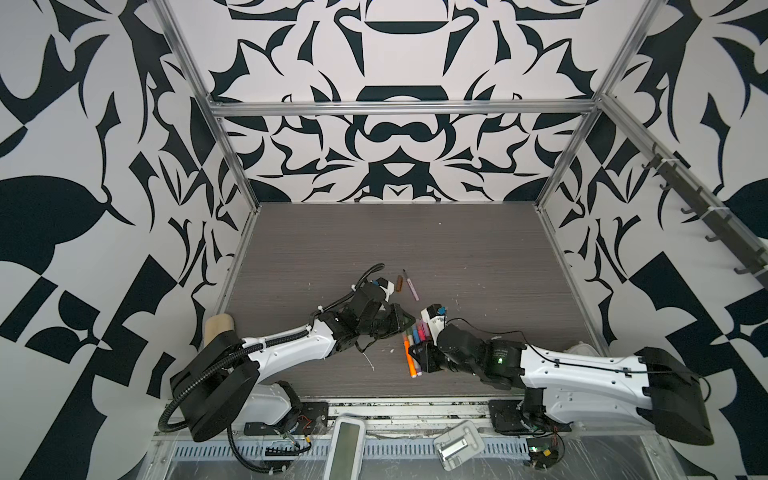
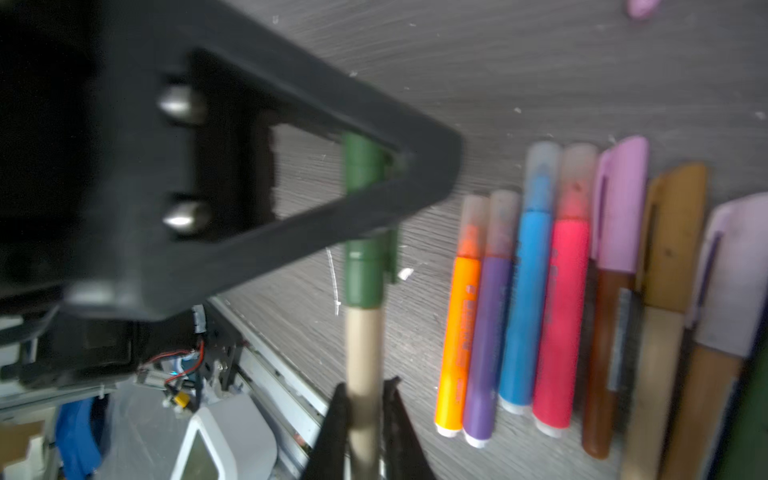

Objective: Open the pen caps
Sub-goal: 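Grasp the green cap with the left gripper beside the right gripper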

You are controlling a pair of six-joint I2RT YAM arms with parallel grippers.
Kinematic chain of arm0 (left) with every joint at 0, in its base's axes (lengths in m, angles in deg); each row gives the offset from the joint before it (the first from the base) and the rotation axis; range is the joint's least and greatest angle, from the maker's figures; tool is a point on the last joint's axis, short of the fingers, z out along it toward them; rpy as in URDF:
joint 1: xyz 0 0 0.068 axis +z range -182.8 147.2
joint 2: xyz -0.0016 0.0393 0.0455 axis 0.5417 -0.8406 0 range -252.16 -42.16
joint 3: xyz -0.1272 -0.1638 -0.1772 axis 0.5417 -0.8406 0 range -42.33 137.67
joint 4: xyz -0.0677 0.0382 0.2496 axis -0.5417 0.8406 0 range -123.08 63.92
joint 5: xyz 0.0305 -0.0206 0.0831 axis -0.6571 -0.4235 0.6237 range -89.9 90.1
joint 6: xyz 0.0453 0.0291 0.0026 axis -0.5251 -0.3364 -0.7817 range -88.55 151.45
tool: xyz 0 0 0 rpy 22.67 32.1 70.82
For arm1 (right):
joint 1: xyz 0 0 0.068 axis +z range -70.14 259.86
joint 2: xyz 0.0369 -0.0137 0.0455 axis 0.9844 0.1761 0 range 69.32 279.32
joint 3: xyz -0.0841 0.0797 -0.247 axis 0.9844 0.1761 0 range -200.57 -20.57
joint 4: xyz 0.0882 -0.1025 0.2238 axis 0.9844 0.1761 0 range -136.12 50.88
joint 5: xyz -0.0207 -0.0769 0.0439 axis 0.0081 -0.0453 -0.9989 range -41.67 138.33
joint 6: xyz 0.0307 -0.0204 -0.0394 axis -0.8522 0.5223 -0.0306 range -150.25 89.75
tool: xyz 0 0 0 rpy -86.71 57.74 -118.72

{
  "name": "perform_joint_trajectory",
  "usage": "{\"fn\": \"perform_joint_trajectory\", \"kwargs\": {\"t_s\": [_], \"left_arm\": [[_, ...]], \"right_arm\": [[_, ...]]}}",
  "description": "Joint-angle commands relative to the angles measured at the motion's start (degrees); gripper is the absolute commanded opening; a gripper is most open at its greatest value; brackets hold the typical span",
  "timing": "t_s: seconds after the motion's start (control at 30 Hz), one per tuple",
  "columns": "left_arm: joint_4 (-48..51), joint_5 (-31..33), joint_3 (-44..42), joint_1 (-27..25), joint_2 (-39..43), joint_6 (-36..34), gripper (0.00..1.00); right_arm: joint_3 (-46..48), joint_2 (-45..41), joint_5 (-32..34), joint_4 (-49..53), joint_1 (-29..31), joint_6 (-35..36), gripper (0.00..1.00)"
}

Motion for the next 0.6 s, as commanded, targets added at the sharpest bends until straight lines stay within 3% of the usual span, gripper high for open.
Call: {"fn": "perform_joint_trajectory", "kwargs": {"t_s": [0.0,0.07,0.17,0.27,0.4,0.57], "left_arm": [[1.8,0.5,2.1,-0.1,1.2,-0.1,0.0],[2.4,-1.3,4.7,2.8,0.4,-1.8,0.0],[14.9,-7.0,18.3,13.2,-4.2,-12.2,0.0],[29.1,-4.3,33.1,21.4,-11.6,-23.5,0.0],[37.2,-4.6,43.0,24.1,-18.3,-28.7,0.0],[37.3,-4.8,42.3,25.6,-21.2,-30.2,0.0]], "right_arm": [[-2.3,-0.9,1.4,1.7,-0.2,1.9,0.0],[-2.4,-1.3,1.9,4.0,-0.2,2.1,0.0],[0.3,-2.5,0.4,3.7,0.0,-0.1,0.0],[3.3,-5.7,-0.2,3.1,0.7,-2.4,0.0],[3.5,-13.4,3.9,11.2,0.8,-3.1,0.0],[5.1,-19.1,6.7,13.4,0.0,-3.3,0.0]]}}
